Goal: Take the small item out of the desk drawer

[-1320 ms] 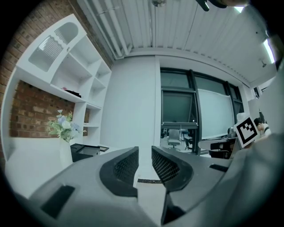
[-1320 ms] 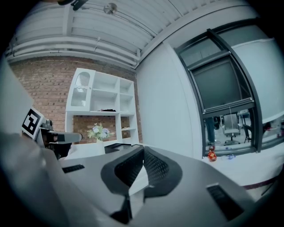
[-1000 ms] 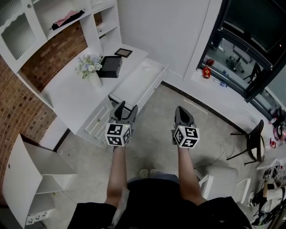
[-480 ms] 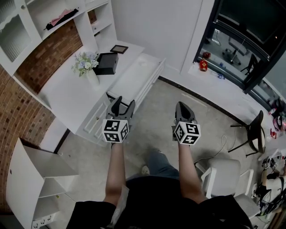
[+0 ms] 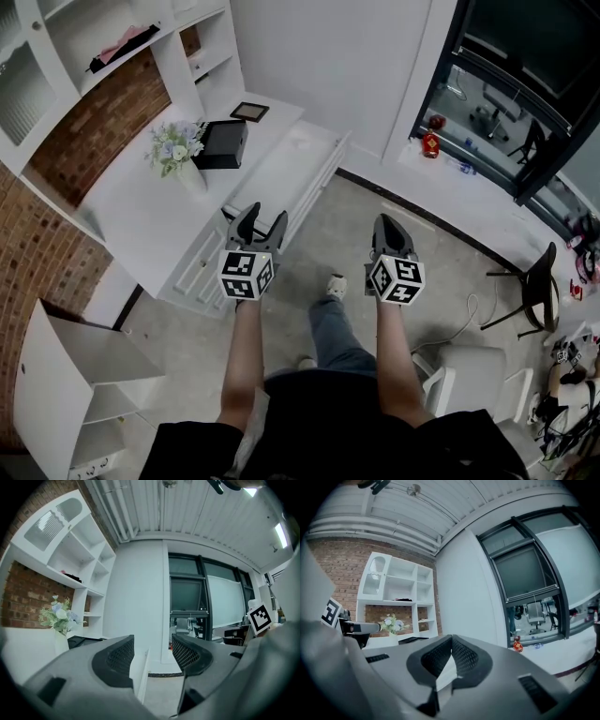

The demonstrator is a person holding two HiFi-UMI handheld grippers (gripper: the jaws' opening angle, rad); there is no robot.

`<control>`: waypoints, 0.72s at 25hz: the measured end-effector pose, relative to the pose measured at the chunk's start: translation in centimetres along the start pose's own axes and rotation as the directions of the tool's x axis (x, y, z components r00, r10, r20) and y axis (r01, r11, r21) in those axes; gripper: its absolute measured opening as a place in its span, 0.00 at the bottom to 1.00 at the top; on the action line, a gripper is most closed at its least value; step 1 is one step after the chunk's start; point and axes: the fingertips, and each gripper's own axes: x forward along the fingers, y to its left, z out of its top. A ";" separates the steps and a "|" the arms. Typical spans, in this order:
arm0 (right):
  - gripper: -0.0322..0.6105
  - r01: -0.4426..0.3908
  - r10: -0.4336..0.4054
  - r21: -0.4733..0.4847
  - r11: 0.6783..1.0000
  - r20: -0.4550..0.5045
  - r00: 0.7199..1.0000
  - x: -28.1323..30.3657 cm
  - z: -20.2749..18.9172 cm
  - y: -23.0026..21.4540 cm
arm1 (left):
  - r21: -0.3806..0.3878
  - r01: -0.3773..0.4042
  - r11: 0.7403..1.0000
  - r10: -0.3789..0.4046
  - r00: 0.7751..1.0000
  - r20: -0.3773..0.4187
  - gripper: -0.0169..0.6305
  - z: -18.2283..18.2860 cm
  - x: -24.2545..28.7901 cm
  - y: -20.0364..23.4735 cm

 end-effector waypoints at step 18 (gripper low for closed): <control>0.05 -0.130 0.130 -0.002 0.991 -0.081 0.988 28.0 -1.3 -7.0 | -0.042 -0.135 0.990 0.133 0.989 -0.064 0.42 -3.5 22.6 10.4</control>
